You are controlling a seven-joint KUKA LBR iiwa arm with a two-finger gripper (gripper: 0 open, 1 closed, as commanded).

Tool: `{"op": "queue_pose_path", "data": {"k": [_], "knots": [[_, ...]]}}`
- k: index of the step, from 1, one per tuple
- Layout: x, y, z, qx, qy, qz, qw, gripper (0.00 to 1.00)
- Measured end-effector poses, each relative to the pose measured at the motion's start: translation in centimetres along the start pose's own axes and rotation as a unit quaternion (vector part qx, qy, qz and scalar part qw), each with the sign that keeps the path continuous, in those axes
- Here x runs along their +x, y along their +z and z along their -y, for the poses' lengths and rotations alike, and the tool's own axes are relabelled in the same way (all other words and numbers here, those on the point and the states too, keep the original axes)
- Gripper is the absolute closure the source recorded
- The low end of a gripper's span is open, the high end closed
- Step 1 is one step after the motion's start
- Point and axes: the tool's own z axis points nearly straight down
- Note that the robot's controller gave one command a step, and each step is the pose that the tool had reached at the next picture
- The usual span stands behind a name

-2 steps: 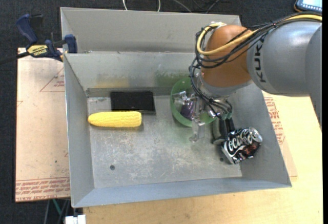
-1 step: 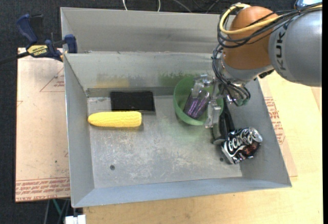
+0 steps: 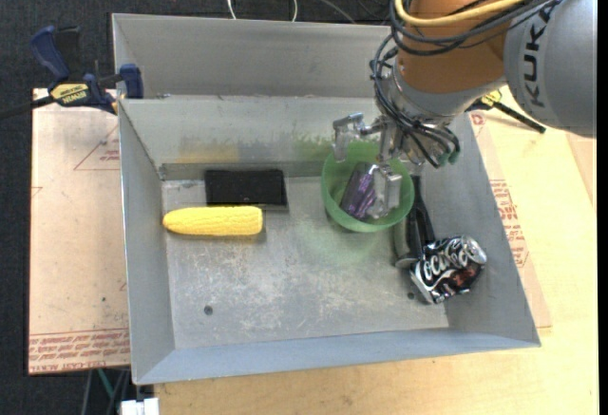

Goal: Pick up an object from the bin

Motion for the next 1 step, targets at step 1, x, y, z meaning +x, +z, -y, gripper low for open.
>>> {"op": "queue_pose_path", "data": {"k": [1], "knots": [[0.47, 10.6, 6.1, 0.002, 0.03, -0.0036, 0.9995, 0.0]]}}
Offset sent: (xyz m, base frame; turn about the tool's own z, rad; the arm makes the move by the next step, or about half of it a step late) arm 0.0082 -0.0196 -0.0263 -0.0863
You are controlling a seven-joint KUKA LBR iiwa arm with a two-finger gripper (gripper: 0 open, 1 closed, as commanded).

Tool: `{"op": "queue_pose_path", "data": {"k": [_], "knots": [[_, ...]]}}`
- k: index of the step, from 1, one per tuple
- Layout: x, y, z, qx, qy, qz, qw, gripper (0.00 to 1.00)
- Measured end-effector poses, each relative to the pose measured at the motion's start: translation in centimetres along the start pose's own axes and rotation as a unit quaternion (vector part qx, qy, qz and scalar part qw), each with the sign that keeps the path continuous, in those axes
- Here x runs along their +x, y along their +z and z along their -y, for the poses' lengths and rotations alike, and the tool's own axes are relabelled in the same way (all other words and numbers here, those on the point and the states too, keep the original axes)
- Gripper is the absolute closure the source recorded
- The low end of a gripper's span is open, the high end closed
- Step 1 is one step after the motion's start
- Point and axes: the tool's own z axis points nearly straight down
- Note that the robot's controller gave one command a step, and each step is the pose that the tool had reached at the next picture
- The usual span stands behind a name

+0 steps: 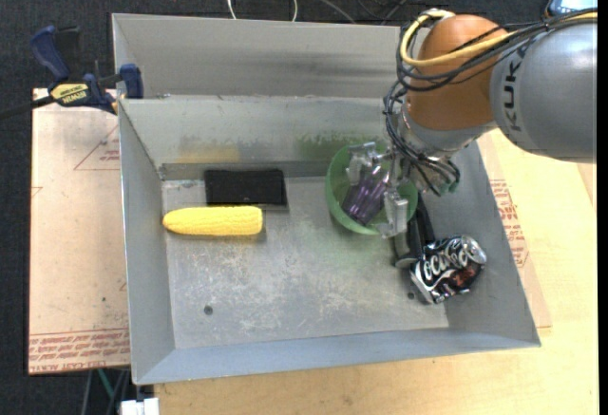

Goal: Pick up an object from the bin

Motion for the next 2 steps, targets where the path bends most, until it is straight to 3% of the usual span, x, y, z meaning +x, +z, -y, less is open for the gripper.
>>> {"op": "queue_pose_path", "data": {"k": [1, 2], "knots": [[-0.5, -8.5, -4.0, 0.0, -0.073, 0.011, 0.9973, 0.0], [0.1, -16.8, -0.7, 0.0, -0.001, 0.001, 1.0, 0.0]]}}
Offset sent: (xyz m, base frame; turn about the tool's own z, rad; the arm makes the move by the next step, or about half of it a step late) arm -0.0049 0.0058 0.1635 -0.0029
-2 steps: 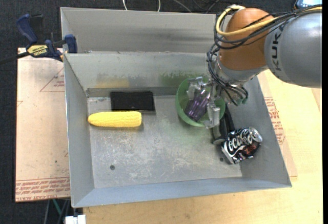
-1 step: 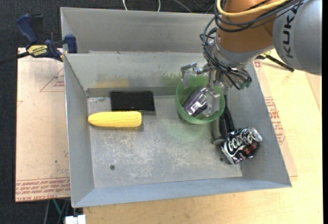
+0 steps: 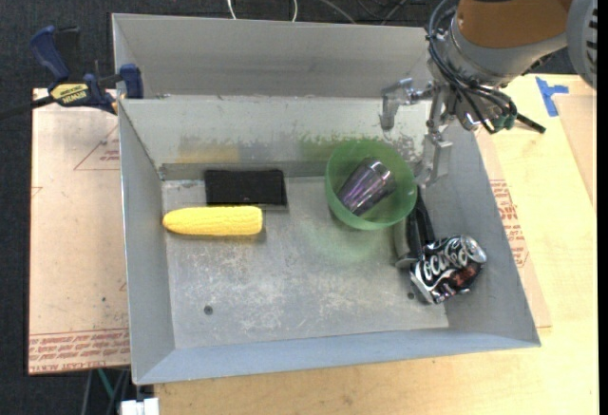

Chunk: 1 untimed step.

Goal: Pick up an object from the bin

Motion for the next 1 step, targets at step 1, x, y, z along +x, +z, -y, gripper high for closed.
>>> {"op": "queue_pose_path", "data": {"k": [1], "knots": [[-2.09, 8.85, -2.84, 0.0, -0.189, 0.0086, 0.982, 0.0]]}}
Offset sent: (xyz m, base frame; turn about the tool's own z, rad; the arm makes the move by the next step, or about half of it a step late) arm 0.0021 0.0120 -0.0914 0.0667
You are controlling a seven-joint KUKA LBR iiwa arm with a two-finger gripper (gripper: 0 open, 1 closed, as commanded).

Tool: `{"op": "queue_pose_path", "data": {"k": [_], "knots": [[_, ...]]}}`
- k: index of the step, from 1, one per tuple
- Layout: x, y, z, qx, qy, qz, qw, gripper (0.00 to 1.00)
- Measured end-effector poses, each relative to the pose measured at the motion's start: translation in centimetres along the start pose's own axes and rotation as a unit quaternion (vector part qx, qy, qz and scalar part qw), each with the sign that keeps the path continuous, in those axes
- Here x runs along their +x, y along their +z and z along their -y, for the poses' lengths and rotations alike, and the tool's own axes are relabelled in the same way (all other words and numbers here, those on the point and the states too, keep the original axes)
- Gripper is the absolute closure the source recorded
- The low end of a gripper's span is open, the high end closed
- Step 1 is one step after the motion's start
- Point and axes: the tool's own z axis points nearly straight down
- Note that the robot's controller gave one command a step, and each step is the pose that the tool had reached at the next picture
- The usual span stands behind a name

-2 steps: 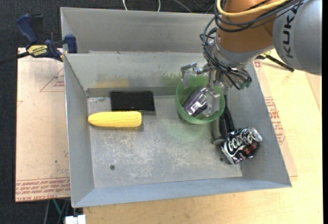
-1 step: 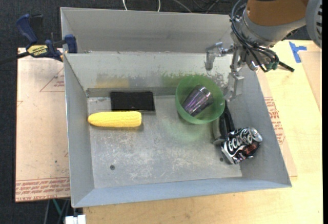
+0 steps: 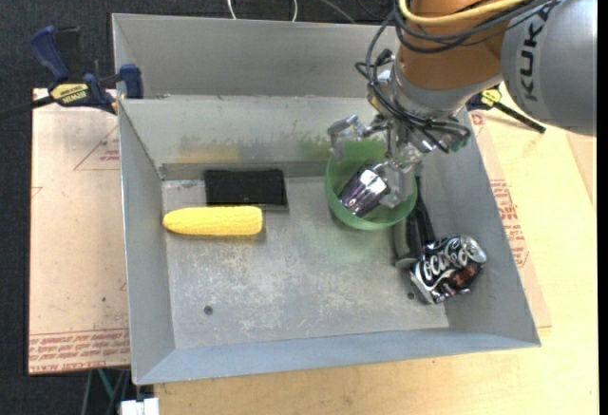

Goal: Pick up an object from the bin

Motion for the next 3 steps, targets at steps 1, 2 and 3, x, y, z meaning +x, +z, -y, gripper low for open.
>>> {"op": "queue_pose_path", "data": {"k": [1, 2, 3], "knots": [[1.5, 1.1, 0.7, 0.002, 0.2, -0.0013, 0.9797, 0.0], [1.1, 4.7, 0.3, 0.001, -0.003, -0.0001, 1.0, 0.0], [1.4, 9.5, 0.3, 0.003, 0.092, 0.002, 0.9957, 0.0]]}}
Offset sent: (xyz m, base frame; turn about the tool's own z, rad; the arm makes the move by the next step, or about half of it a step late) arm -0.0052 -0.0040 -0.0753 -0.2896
